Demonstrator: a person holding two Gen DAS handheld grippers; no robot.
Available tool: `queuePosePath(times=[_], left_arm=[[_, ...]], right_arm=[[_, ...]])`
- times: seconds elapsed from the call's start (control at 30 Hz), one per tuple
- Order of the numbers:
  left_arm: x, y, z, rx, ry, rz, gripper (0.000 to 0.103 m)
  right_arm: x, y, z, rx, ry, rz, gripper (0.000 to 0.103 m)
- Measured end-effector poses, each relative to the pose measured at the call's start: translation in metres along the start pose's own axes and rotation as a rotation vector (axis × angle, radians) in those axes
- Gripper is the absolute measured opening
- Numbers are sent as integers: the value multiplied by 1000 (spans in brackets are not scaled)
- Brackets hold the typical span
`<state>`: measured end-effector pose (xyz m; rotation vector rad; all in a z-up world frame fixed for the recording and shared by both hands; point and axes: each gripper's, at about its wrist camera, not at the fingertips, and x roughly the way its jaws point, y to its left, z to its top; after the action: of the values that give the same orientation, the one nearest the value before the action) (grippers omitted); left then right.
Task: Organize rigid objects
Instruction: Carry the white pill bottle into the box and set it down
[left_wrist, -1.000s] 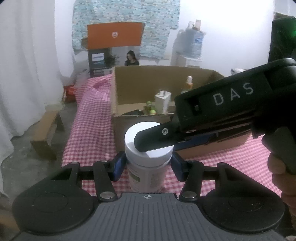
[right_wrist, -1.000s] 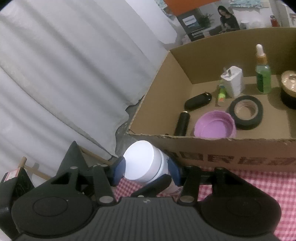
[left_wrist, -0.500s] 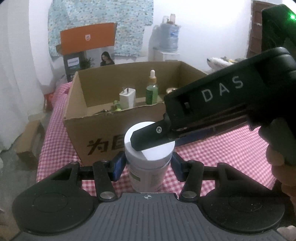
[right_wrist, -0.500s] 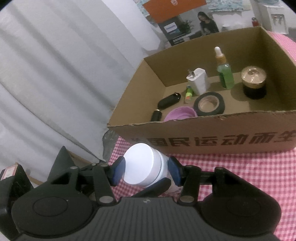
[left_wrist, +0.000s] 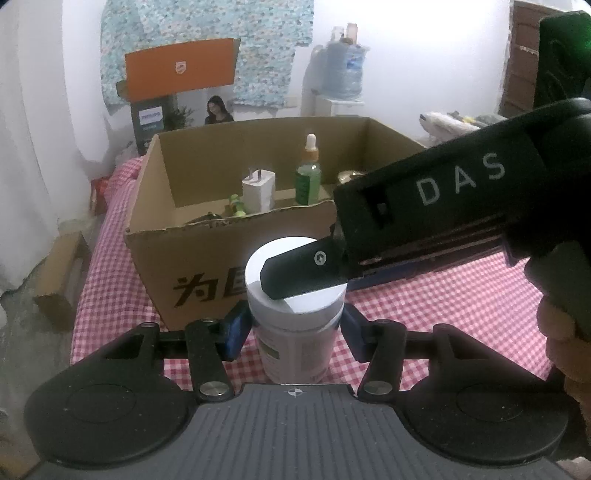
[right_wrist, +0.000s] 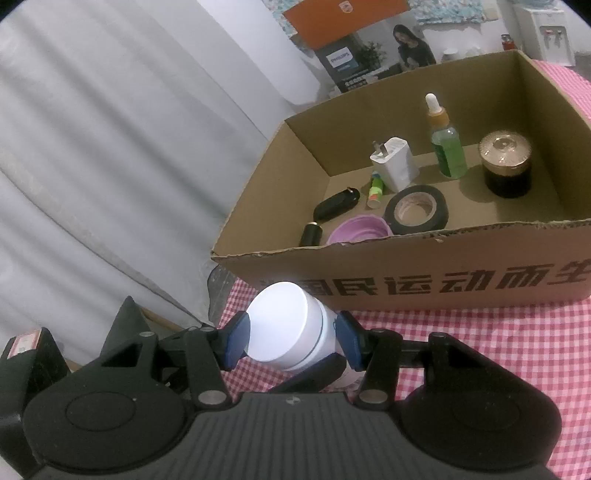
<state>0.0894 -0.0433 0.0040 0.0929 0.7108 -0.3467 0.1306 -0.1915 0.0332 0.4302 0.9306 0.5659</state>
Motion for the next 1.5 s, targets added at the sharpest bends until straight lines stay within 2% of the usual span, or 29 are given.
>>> queuePosePath(times=[0.3,0.6,0.97,1.2,1.33,1.5], left_arm=[[-15,-6,2,1,-14,1,53],[-48,-21,15,43,-81,28,53],[-82,-41,66,127,-221,22,53],[-68,-53,104,157,-265,-6,53],[-47,-54,121,148,-241,-39,53],[-15,-54,134,126,-174,-80,53]], right_arm=[[-12,5,-6,-13,-18,12,55],[-47,23,-6,-66,-86,46,55],[-105,48,23,-172,-228,75,55],[-129,38,59,-184,-289,60,55],[-127,21,79,-158,-287,40,56],[-115,-6,99,-116,-257,10,56]])
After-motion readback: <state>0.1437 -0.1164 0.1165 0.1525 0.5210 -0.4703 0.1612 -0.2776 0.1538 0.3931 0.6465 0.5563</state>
